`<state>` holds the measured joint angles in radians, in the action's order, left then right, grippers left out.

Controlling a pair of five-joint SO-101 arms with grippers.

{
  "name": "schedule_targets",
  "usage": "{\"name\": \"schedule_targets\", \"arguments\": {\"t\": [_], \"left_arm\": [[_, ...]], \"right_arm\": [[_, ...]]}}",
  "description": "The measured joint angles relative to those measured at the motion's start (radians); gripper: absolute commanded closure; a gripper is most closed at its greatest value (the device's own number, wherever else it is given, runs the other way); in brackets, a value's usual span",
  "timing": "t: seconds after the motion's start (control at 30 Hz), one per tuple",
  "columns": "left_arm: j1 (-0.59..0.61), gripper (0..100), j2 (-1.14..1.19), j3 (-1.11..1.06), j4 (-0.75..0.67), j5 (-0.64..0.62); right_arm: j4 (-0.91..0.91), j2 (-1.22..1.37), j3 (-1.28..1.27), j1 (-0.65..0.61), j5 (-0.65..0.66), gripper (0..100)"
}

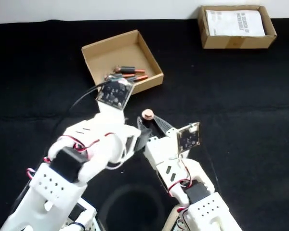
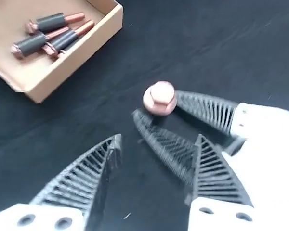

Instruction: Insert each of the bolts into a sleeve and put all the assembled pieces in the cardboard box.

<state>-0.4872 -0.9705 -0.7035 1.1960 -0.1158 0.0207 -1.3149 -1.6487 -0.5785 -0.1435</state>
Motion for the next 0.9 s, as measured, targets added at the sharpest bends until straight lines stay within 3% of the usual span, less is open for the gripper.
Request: {"name": "schedule_targets", "arguments": {"t": [0.1,0.27,0.53,0.67,0.9], "left_arm": [[-0.002,78,-0.018,0.078,0.138,0.104],[0.048,100,-0.120,0.169,0.262,0.169],[0.305,97,-0.316,0.127,0.267,0.176],[0.411,97,-0.428,-0.028,0.203,0.176],[0.580,98,-0.744,-0.446,-0.060,0.176]], "right_arm": [[-0.167,0.002,0.094,0.057,0.000,99.1],[-0.422,0.014,0.341,0.110,0.000,99.1],[-0.629,0.316,0.775,0.118,0.112,99.1],[-0.669,0.546,1.005,0.118,0.212,99.1],[-0.669,0.945,1.326,0.118,0.450,99.1]]}}
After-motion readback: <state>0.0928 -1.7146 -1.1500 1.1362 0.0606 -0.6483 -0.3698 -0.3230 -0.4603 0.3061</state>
